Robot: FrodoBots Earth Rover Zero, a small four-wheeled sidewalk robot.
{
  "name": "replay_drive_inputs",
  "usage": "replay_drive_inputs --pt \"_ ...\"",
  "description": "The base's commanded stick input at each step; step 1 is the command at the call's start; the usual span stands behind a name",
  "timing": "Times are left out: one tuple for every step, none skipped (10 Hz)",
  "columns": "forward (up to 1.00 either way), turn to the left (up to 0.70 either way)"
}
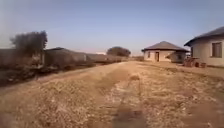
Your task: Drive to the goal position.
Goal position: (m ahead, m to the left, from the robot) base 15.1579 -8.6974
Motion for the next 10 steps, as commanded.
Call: replay_drive_inputs --pt "0.7 0.0" --pt "0.7 0.0" --pt "0.7 0.0" --pt "0.7 0.0" --pt "0.7 0.0" --pt "0.7 0.0" --pt "0.7 0.0" --pt "0.7 0.0" --pt "0.7 0.0" --pt "0.7 0.0"
